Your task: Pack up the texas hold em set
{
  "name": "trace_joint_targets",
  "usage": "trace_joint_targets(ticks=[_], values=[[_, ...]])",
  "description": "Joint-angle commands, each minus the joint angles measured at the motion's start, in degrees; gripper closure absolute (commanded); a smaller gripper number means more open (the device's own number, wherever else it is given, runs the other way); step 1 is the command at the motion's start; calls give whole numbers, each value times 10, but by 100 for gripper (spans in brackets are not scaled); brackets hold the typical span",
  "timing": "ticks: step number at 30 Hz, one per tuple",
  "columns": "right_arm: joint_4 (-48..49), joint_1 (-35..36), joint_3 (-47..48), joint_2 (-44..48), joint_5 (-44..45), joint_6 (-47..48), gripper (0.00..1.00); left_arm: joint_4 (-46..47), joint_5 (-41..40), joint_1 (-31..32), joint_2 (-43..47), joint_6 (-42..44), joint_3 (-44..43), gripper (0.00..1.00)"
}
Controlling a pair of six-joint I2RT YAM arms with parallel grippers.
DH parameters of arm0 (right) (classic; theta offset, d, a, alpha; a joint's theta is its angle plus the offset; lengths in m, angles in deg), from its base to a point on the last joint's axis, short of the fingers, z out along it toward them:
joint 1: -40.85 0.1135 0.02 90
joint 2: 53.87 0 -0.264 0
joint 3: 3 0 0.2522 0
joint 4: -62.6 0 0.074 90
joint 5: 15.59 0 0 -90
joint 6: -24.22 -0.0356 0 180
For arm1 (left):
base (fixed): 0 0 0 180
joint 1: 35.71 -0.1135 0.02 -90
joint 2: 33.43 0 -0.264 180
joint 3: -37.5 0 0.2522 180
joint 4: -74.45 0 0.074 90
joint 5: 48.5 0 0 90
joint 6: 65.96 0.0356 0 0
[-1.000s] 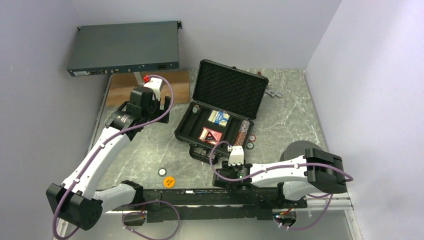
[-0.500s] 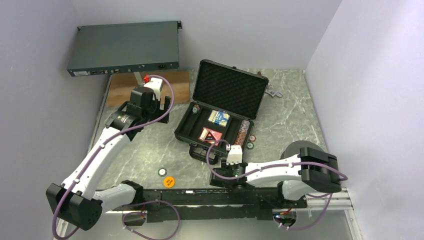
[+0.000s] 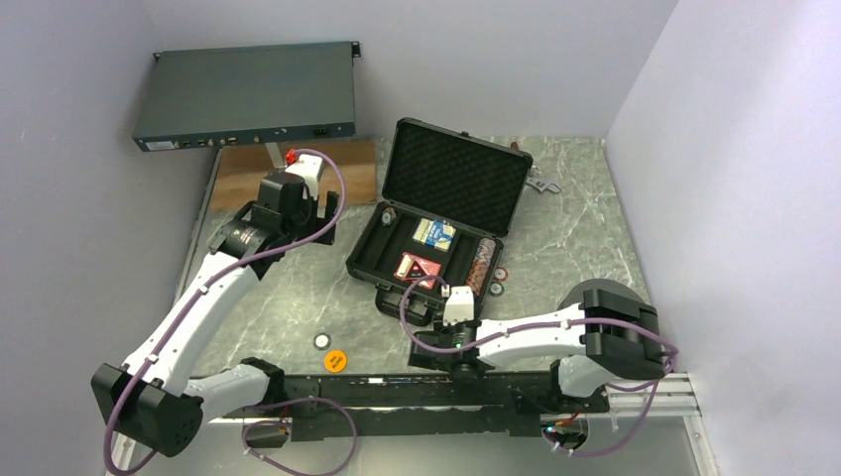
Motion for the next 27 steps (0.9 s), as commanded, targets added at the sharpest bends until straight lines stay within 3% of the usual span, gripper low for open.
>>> trace_joint_targets(ticks=[1, 19, 27], values=[[-63, 1, 11, 0, -48, 18, 100, 10, -12, 3, 9, 4, 2, 2], [-129, -3, 99, 90, 12, 57, 100, 10, -20, 3, 4, 6, 2, 2], [-88, -50, 120, 109, 2, 133, 100, 17, -11, 3, 12, 12, 6, 2]])
